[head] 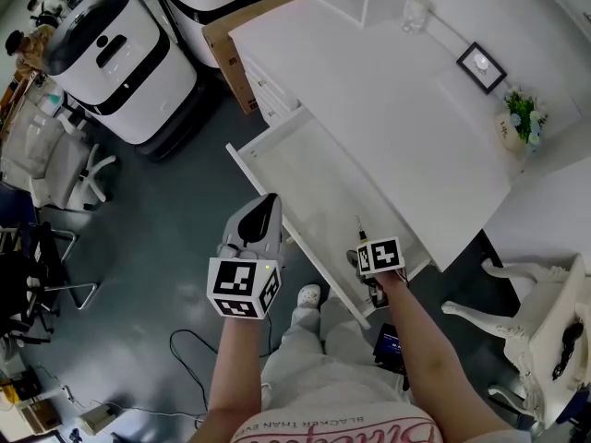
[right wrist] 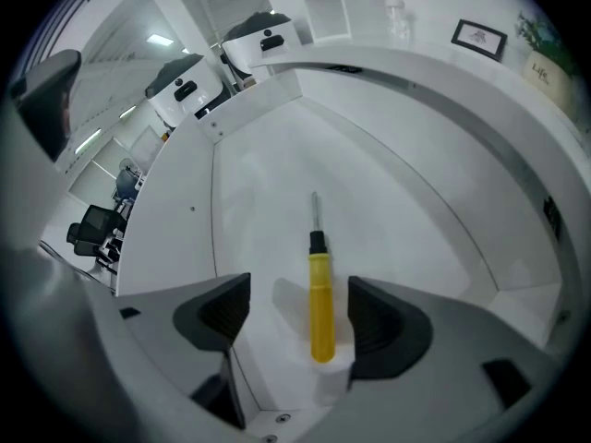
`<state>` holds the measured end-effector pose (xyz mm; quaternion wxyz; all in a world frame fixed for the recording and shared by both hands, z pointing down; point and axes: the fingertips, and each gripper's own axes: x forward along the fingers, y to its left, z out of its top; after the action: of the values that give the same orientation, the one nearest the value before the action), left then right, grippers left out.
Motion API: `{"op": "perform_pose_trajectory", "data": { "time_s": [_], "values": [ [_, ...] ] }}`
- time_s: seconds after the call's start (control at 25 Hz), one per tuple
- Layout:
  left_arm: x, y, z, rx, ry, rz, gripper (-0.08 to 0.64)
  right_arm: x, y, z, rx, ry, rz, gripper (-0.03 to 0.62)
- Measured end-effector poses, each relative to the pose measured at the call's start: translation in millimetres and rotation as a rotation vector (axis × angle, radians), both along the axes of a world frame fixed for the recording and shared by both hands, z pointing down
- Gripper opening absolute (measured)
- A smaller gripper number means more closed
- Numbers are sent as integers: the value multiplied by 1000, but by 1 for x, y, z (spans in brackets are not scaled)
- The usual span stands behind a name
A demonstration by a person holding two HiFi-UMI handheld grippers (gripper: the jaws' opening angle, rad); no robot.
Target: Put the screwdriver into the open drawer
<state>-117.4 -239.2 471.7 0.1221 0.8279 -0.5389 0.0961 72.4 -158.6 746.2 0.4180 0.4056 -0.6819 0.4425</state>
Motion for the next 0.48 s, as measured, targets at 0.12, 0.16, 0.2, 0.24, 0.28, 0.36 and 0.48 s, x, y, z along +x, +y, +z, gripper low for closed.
{"op": "perform_pose_trajectory", "data": {
  "time_s": [0.12,0.16,0.2,0.24,0.28,0.36,0.48],
  "values": [
    [3,1,-6,14,6,9,9,1,2,-7,9,2,-8,301],
    [3,1,-9,20,7,12,9,1,3,-9,11,1,-12,301],
    [4,1,-12,27,9,15,9,1,4,-12,15,-1,-14,301],
    [5,1,-16,35,11,17,9,1,3,-15,21,-4,-14,301],
    [5,0,-19,43,13,19,9,2,2,-18,30,-6,-12,301],
    [7,-1,-26,58,17,23,9,3,-1,-26,45,-9,-6,301],
    [8,0,-37,79,25,27,9,3,-2,-38,61,-16,-13,301]
  ]
}}
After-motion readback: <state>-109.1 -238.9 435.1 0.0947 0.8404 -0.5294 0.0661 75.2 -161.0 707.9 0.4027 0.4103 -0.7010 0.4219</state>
